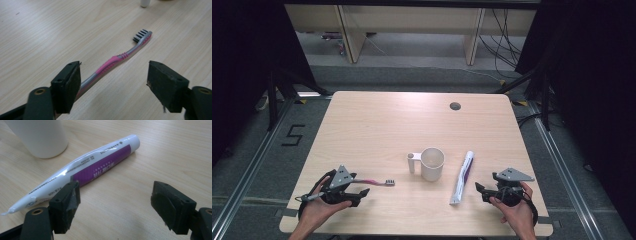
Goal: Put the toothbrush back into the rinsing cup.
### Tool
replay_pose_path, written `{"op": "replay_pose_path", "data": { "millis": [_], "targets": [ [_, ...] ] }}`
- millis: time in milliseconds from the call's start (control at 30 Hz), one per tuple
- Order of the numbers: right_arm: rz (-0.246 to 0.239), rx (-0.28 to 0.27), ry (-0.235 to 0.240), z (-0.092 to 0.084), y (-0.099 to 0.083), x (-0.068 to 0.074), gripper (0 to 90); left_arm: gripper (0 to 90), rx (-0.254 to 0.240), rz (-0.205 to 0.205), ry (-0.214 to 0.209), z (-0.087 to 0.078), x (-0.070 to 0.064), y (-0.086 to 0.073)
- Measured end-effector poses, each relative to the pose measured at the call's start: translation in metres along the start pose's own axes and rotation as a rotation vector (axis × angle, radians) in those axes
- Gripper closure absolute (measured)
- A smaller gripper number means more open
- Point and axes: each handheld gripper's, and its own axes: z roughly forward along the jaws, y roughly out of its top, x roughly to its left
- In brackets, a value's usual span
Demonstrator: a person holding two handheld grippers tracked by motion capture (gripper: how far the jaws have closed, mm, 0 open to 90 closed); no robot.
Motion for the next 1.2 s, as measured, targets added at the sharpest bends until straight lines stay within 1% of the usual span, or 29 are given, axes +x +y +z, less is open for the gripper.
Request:
{"op": "replay_pose_path", "data": {
  "millis": [33, 167, 200, 233, 267, 300, 333, 400, 433, 467, 500, 533, 567, 600, 633, 667, 733, 767, 800, 833, 867, 933, 967, 1000, 1033, 1067, 1133, 1167, 1200],
  "targets": [
    [-0.005, -0.005, 0.004, 0.0, 0.0, 0.0, 24.6, 31.0, 0.009, 0.011, -0.01, 0.0, 0.001, 0.001],
    [-0.015, -0.002, 0.009, 0.001, 0.0, -0.001, 24.6, 32.9, 0.069, 0.063, -0.03, -0.001, 0.005, 0.008],
    [-0.01, 0.0, 0.01, 0.001, 0.0, -0.001, 24.7, 32.9, 0.069, 0.063, -0.03, -0.001, 0.005, 0.008],
    [-0.009, -0.001, 0.005, 0.0, 0.0, -0.001, 24.7, 33.0, 0.07, 0.062, -0.039, 0.0, 0.005, 0.011],
    [-0.003, -0.008, 0.012, 0.001, 0.0, -0.001, 24.7, 32.5, 0.072, 0.072, -0.044, -0.001, 0.006, 0.014],
    [-0.007, -0.003, 0.01, 0.0, 0.0, -0.001, 24.7, 31.7, 0.075, 0.072, -0.043, -0.001, 0.007, 0.015],
    [-0.003, 0.003, 0.013, 0.0, 0.0, -0.001, 24.7, 30.7, 0.084, 0.084, -0.043, -0.001, 0.009, 0.018],
    [-0.015, 0.002, 0.008, 0.0, 0.0, -0.002, 24.7, 30.9, 0.083, 0.089, -0.042, -0.002, 0.011, 0.022],
    [-0.013, 0.002, 0.007, 0.0, 0.0, -0.002, 24.7, 30.8, 0.089, 0.098, -0.043, -0.002, 0.013, 0.024],
    [-0.016, 0.0, 0.004, 0.0, 0.0, -0.002, 24.7, 31.0, 0.087, 0.085, -0.056, -0.001, 0.013, 0.025],
    [-0.017, -0.004, 0.003, 0.0, 0.0, -0.002, 24.7, 30.8, 0.099, 0.093, -0.058, 0.0, 0.015, 0.026],
    [-0.017, -0.004, 0.003, 0.0, 0.0, -0.002, 24.7, 30.8, 0.099, 0.093, -0.058, 0.0, 0.015, 0.026],
    [-0.007, -0.006, 0.017, 0.001, 0.0, -0.001, 24.8, 31.2, 0.109, 0.091, -0.058, 0.002, 0.016, 0.028],
    [-0.003, -0.004, 0.019, 0.0, 0.0, 0.0, 24.8, 31.6, 0.119, 0.09, -0.065, 0.003, 0.016, 0.029],
    [-0.014, -0.002, 0.008, 0.0, 0.0, -0.001, 24.8, 31.8, 0.127, 0.091, -0.065, 0.004, 0.015, 0.03],
    [-0.026, -0.004, 0.006, 0.0, 0.0, -0.001, 24.8, 32.0, 0.145, 0.104, -0.073, 0.005, 0.016, 0.031],
    [-0.024, -0.002, 0.009, 0.001, 0.0, -0.001, 24.9, 33.8, 0.153, 0.108, -0.078, 0.007, 0.015, 0.031],
    [-0.005, 0.001, 0.025, 0.002, 0.0, 0.0, 25.0, 34.4, 0.198, 0.143, -0.095, 0.008, 0.015, 0.034],
    [-0.014, 0.0, 0.024, 0.002, 0.0, -0.001, 25.0, 35.4, 0.198, 0.143, -0.095, 0.008, 0.015, 0.034],
    [-0.013, 0.0, 0.022, 0.001, 0.0, -0.001, 25.0, 36.8, 0.215, 0.165, -0.101, 0.011, 0.017, 0.037],
    [-0.015, -0.002, 0.022, 0.001, 0.0, -0.001, 25.0, 37.6, 0.225, 0.166, -0.106, 0.012, 0.017, 0.038],
    [-0.017, -0.001, 0.021, 0.001, 0.0, 0.0, 25.1, 38.5, 0.248, 0.186, -0.107, 0.016, 0.02, 0.039],
    [-0.017, -0.001, 0.021, 0.001, 0.0, 0.0, 25.1, 39.4, 0.248, 0.186, -0.107, 0.016, 0.02, 0.039],
    [0.025, 0.014, 0.033, 0.0, 0.0, 0.003, 25.1, 40.9, 0.275, 0.19, -0.109, 0.019, 0.021, 0.04],
    [-0.005, -0.004, 0.026, 0.002, 0.0, 0.0, 25.2, 41.4, 0.287, 0.203, -0.108, 0.02, 0.022, 0.041],
    [-0.004, -0.003, 0.026, 0.002, 0.0, 0.0, 25.3, 42.4, 0.298, 0.204, -0.111, 0.02, 0.022, 0.042],
    [0.0, 0.006, 0.033, 0.001, 0.0, 0.001, 25.3, 44.7, 0.303, 0.209, -0.117, 0.021, 0.023, 0.043],
    [-0.003, 0.002, 0.033, 0.001, 0.0, 0.0, 25.5, 45.8, 0.326, 0.231, -0.128, 0.023, 0.025, 0.046],
    [-0.003, 0.001, 0.033, 0.001, 0.0, 0.0, 25.5, 47.1, 0.347, 0.242, -0.131, 0.023, 0.026, 0.048]
  ]
}}
